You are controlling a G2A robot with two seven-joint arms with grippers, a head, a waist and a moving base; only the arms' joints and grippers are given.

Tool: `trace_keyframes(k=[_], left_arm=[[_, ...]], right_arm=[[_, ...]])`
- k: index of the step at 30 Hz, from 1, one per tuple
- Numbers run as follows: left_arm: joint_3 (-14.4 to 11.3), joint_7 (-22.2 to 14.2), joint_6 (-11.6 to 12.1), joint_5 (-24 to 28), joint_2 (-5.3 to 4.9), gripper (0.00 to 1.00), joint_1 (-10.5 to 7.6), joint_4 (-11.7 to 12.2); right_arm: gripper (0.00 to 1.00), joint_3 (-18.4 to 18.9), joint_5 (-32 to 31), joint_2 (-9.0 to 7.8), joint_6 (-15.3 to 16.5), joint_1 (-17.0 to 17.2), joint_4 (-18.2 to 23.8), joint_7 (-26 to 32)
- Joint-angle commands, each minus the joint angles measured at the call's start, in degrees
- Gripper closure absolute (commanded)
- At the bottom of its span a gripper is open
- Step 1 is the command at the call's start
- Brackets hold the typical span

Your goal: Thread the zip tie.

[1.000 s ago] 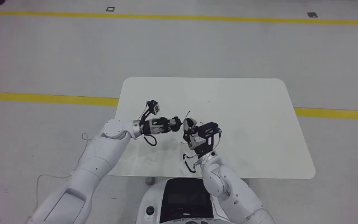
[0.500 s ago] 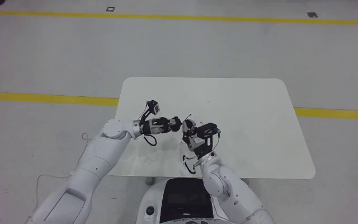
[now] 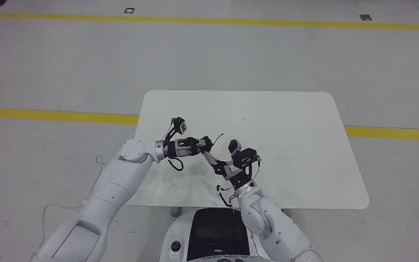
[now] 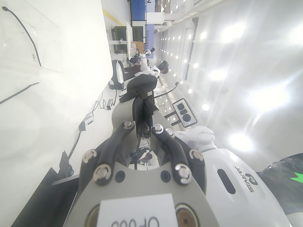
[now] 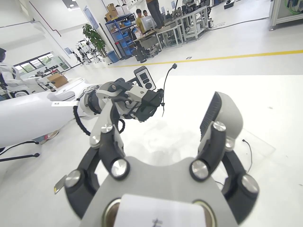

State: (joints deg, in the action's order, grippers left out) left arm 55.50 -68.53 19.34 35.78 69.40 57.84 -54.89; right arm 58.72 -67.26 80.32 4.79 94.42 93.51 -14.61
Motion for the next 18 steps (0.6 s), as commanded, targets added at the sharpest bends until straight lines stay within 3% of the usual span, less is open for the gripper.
trace_keyframes(k=[1,6,11,13,14,18], left_arm=[[-0.1,-3.0,-4.7,5.6,0.19,1.0,0.88,-0.9],[1.5,-7.2,-11.5,12.9,-0.03,1.0,0.19,2.3],[1.9,-11.1,-17.1,17.0,-0.16,1.0,-1.07,5.2],[1.8,-11.1,-17.3,17.5,-0.18,1.0,-1.54,5.9],[2.0,-9.8,-14.2,16.7,-0.16,1.0,-2.11,6.5],[2.0,-9.8,-14.2,16.7,-0.16,1.0,-2.11,6.5]], right_arm=[[0.0,0.0,0.0,0.0,0.0,0.0,0.0,0.0],[0.0,0.4,-5.6,-0.29,-1.8,0.1,-0.8,-4.6],[0.0,-0.5,-17.6,-0.68,-5.4,-0.5,-3.5,-12.3],[0.0,-1.3,-21.8,-0.66,-8.1,-0.8,-4.9,-14.6],[0.0,-1.3,-21.8,-0.66,-8.1,-0.8,-4.9,-14.6],[0.0,-1.3,-21.8,-0.66,-8.1,-0.8,-4.9,-14.6]])
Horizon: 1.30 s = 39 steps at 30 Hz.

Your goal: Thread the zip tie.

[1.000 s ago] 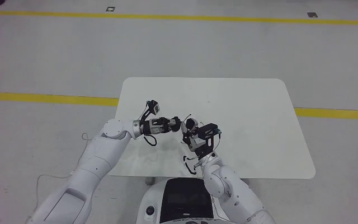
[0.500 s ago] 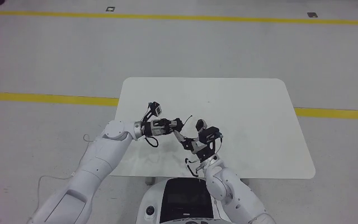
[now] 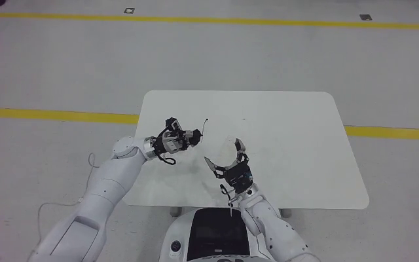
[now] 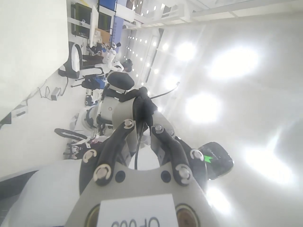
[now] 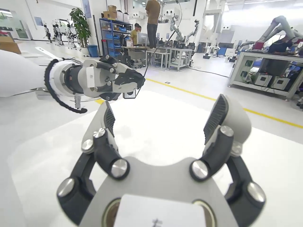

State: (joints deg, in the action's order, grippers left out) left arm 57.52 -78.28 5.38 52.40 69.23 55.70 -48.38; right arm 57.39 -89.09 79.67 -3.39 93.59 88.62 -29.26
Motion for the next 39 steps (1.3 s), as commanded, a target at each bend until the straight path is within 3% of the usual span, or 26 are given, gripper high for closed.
trace_keyframes(k=[1,5,7,9,12,14,16,23,28,33,35,39], left_arm=[[0.0,-0.1,-0.2,0.0,0.0,1.0,0.03,0.0],[-0.4,1.9,-0.5,-0.2,0.06,1.0,0.71,-1.1],[-1.0,-1.4,-6.1,3.8,0.34,1.0,1.57,-2.4],[-1.9,-1.4,-10.6,5.6,0.4,1.0,1.54,-2.8],[-3.0,-1.4,-14.7,7.7,0.5,1.0,1.28,-2.3],[-3.6,-1.4,-16.9,8.9,0.72,1.0,0.59,-0.6],[-4.3,-1.4,-16.4,8.5,0.89,1.0,-0.24,0.0],[-4.4,0.1,-16.3,8.6,0.91,1.0,0.22,-0.8],[-4.1,-0.1,-19.3,10.7,0.74,1.0,1.31,-2.4],[-3.9,0.4,-20.3,12.3,0.77,1.0,1.61,-2.7],[-3.9,0.3,-20.4,12.4,0.77,1.0,1.62,-2.7],[-3.9,0.3,-20.4,12.4,0.77,1.0,1.62,-2.7]], right_arm=[[0.0,0.0,0.1,0.0,0.0,0.0,0.0,0.0],[0.0,0.0,-0.9,-0.09,-1.5,-0.4,-0.2,0.6],[0.0,-1.4,-0.9,-0.41,-1.9,-1.2,-1.1,-0.2],[0.0,-3.0,-0.9,-1.01,-5.2,-2.6,-2.5,-1.2],[0.0,-6.0,-0.9,-1.88,-9.3,-4.4,-4.2,-2.4],[0.0,-8.1,-0.9,-2.59,-15.8,-6.0,-5.7,-4.1],[0.0,-8.9,-0.9,-2.89,-16.1,-6.6,-6.2,-4.6],[0.0,-8.9,-0.9,-2.93,-15.8,-6.7,-6.2,-4.3],[0.0,-10.1,-0.9,-3.37,-16.1,-7.6,-6.9,-6.4],[0.0,-11.1,-0.9,-4.11,-16.1,-8.8,-8.0,-9.8],[0.2,-11.3,-0.9,-4.33,-16.1,-9.0,-8.4,-10.6],[0.46,-12.1,-0.9,-4.71,-16.1,-9.6,-8.8,-11.6]])
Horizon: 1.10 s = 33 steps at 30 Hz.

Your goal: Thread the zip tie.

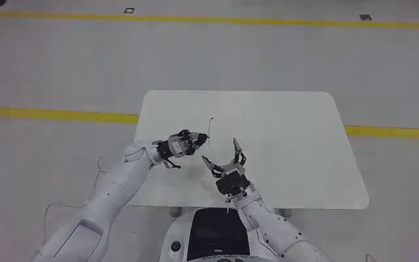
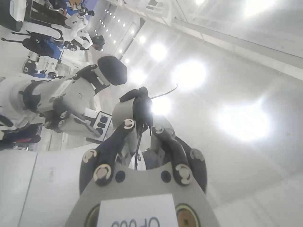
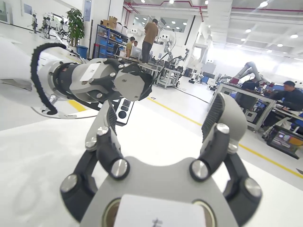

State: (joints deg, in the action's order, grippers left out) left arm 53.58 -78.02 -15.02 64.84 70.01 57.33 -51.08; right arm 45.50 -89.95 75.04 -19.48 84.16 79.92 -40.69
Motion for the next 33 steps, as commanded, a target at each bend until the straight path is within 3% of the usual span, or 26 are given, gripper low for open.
trace_keyframes(k=[1,9,33], left_arm=[[0.0,0.0,0.0,0.0,0.0,1.0,0.0,0.0],[0.0,0.0,0.0,0.0,0.0,1.0,0.0,0.0],[0.0,0.0,0.0,0.0,0.0,1.0,0.0,0.0]], right_arm=[[0.51,-0.4,0.0,-0.17,0.0,-0.3,-0.2,-0.2],[0.62,-2.0,0.0,-0.27,0.0,-1.7,-0.7,0.5],[0.75,-3.1,0.0,0.54,0.0,-3.1,-1.1,3.0]])
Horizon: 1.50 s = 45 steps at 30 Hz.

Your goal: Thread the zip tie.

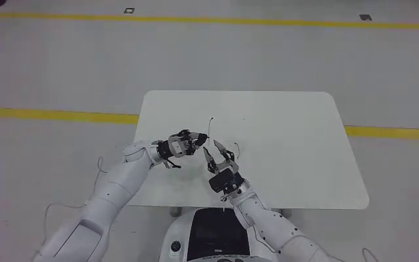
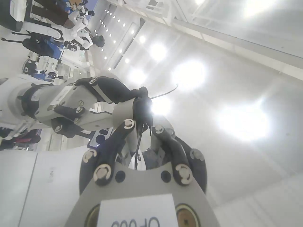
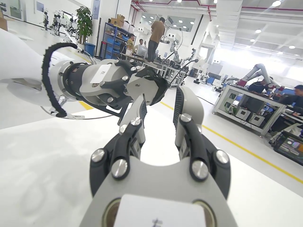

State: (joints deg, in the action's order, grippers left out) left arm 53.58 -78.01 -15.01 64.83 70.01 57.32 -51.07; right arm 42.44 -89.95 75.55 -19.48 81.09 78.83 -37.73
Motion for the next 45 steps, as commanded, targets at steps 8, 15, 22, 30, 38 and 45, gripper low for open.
trace_keyframes(k=[8,15,22,30,38,45], left_arm=[[0.0,0.0,0.0,0.0,0.0,1.0,0.0,0.0],[0.0,0.0,0.0,0.0,0.0,1.0,0.0,0.0],[0.0,0.0,0.0,0.0,0.0,1.0,0.0,0.0],[0.0,0.0,0.0,0.0,0.0,1.0,0.0,0.0],[0.0,0.0,0.0,0.0,0.0,1.0,0.0,0.0],[0.0,0.0,0.0,0.0,0.0,1.0,0.0,0.0]], right_arm=[[0.8,-0.2,0.0,0.26,0.0,-0.3,-0.1,0.5],[1.0,-0.2,0.0,0.36,0.0,-0.5,-0.3,1.0],[1.0,0.4,0.0,0.42,0.0,-0.2,-0.3,1.3],[1.0,1.4,0.0,0.41,0.0,0.4,-0.4,1.7],[1.0,2.2,0.0,0.45,0.0,0.8,-0.7,2.4],[1.0,2.9,0.0,0.5,0.0,1.1,-1.0,2.9]])
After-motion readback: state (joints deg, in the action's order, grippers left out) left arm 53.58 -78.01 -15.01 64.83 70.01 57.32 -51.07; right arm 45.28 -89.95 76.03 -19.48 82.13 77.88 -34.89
